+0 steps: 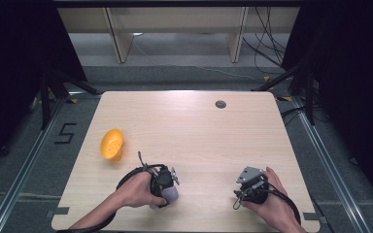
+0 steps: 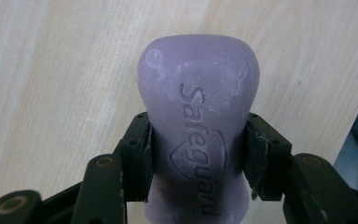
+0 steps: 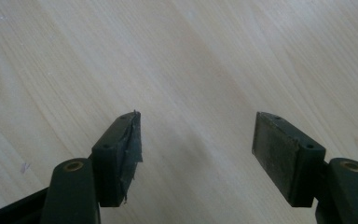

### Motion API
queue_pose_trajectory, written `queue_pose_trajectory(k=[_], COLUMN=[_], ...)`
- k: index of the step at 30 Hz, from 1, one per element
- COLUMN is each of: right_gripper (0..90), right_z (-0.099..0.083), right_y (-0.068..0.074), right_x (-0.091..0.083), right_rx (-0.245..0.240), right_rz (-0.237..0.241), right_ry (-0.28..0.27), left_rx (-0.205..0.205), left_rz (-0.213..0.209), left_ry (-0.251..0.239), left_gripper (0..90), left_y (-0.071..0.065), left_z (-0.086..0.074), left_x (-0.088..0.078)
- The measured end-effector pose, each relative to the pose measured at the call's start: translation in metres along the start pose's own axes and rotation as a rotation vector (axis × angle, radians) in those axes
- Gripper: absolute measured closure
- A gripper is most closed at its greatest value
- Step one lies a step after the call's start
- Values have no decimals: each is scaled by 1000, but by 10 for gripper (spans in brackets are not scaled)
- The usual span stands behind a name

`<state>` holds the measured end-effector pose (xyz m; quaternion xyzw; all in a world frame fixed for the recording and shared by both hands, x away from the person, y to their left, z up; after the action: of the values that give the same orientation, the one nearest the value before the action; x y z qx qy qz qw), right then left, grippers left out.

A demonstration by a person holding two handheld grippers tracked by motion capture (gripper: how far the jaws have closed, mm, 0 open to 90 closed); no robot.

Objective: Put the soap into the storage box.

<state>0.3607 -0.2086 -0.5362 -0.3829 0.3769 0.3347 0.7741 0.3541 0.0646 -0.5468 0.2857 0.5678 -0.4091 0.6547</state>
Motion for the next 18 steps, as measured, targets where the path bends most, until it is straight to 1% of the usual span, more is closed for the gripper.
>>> queue_pose_trajectory(k=[1, 2, 3, 4, 5, 6, 7, 8, 9, 10, 11, 12, 13, 14, 15, 16, 18], right_gripper=[336, 336, 336, 336, 336, 336, 336, 336, 336, 337, 337, 337, 337, 337, 337, 337, 337], right_z=[0, 0, 0, 0, 0, 0, 0, 0, 0, 0, 0, 0, 0, 0, 0, 0, 0], right_y=[0, 0, 0, 0, 0, 0, 0, 0, 0, 0, 1, 0, 0, 0, 1, 1, 1], right_x=[0, 0, 0, 0, 0, 0, 0, 0, 0, 0, 0, 0, 0, 0, 0, -1, 0], right_rx=[0, 1, 1, 1, 2, 0, 0, 1, 1, 1, 15, 5, 5, 6, 17, 8, 7], right_rz=[0, 2, 2, 0, 0, 0, 0, 0, 0, -1, 0, -4, -4, -5, -3, 9, 8], right_ry=[0, 0, 0, 1, 1, 1, 1, 1, 1, 1, 2, 0, 0, 1, 3, 4, 0], left_rx=[-21, -44, -78, -104, -144, -236, -236, -327, -327, -357, -376, -399, -406, -404, -411, -410, -417], left_rz=[-5, -4, -8, -11, -7, 11, 11, 27, 27, 26, 22, 21, 23, 39, 46, 53, 51], left_ry=[-2, -18, -33, -32, -54, -85, -85, -81, -81, -87, -87, -98, -92, -88, -95, -92, -98], left_gripper=[490, 490, 490, 490, 490, 491, 490, 490, 490, 490, 490, 490, 490, 490, 490, 490, 490], left_y=[-1, -1, -1, -1, 0, 3, 3, 9, 9, 11, 13, 14, 15, 17, 18, 20, 20], left_z=[-1, -1, 0, -1, -1, 0, 0, -2, -2, -2, -3, -2, -3, -4, -4, -5, -5], left_x=[-1, -2, -3, -4, -5, -7, -7, -9, -9, -10, -11, -12, -13, -14, -15, -17, -18])
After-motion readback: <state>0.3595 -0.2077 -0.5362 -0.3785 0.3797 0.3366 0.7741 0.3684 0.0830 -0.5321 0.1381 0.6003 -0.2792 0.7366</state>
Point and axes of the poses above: each handheld gripper's, and its own axes: x roughly forward along the jaws, z roughly out of its top, y roughly to its left, the point moved 8 cm from there along x, roughly forward along the jaws, and after that the axes turned 10 degrees about -x, right-handed, at the moved point
